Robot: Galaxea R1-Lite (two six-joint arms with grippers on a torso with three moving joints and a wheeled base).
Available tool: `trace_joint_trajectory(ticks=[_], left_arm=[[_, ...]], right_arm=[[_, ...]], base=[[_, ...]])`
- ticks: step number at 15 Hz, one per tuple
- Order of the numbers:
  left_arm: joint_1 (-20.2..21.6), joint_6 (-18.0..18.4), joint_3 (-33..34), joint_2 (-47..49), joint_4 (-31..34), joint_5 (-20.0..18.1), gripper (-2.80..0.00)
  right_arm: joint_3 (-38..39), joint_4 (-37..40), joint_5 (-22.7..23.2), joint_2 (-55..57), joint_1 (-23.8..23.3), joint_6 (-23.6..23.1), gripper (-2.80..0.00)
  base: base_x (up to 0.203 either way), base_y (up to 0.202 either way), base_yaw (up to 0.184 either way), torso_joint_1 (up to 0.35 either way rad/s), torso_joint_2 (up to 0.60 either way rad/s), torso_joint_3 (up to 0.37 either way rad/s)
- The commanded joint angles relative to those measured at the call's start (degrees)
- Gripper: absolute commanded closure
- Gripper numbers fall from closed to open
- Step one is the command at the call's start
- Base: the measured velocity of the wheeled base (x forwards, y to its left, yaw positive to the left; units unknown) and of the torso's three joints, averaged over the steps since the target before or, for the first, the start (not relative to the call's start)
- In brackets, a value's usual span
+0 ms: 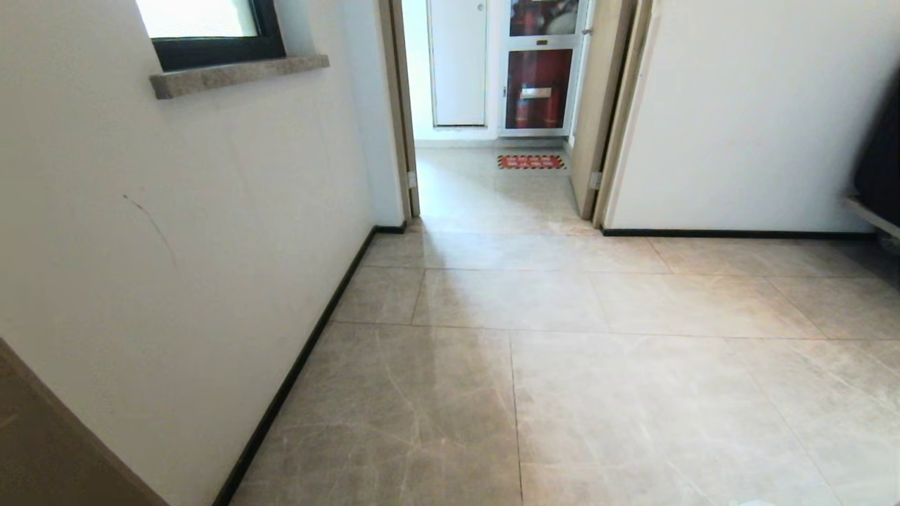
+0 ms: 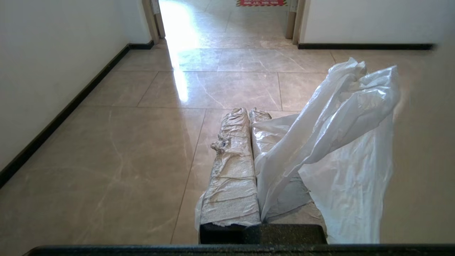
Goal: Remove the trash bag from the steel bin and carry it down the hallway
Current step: Put the trash bag at the door
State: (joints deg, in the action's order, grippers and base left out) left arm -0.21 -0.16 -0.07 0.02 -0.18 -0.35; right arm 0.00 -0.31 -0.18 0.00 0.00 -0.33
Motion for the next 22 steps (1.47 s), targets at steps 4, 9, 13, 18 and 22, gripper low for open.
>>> trace_joint_trajectory(ticks=[4, 9, 13, 18, 22], left_arm=[[0.0, 0.0, 0.1, 0.0, -0.1, 0.0, 0.0], [0.0, 0.0, 0.0, 0.0, 0.0, 0.0, 0.0], [0.0, 0.0, 0.0, 0.0, 0.0, 0.0, 0.0], [0.0, 0.0, 0.0, 0.0, 0.0, 0.0, 0.0], [0.0, 0.0, 0.1, 0.0, -0.1, 0.0, 0.0]], right_arm=[[0.0, 0.0, 0.0, 0.1, 0.0, 0.0, 0.0], [0.0, 0.0, 0.0, 0.1, 0.0, 0.2, 0.0], [0.0, 0.0, 0.0, 0.1, 0.0, 0.2, 0.0], [0.0, 0.0, 0.0, 0.1, 0.0, 0.1, 0.0], [0.0, 0.0, 0.0, 0.1, 0.0, 0.1, 0.0]], base=[[0.192, 0.0, 0.0, 0.003, 0.0, 0.0], [0.203, 0.0, 0.002, 0.001, 0.0, -0.001], [0.191, 0.0, 0.002, 0.005, 0.01, 0.003], [0.193, 0.0, 0.001, 0.004, 0.0, 0.002], [0.187, 0.0, 0.001, 0.003, 0.0, 0.002]])
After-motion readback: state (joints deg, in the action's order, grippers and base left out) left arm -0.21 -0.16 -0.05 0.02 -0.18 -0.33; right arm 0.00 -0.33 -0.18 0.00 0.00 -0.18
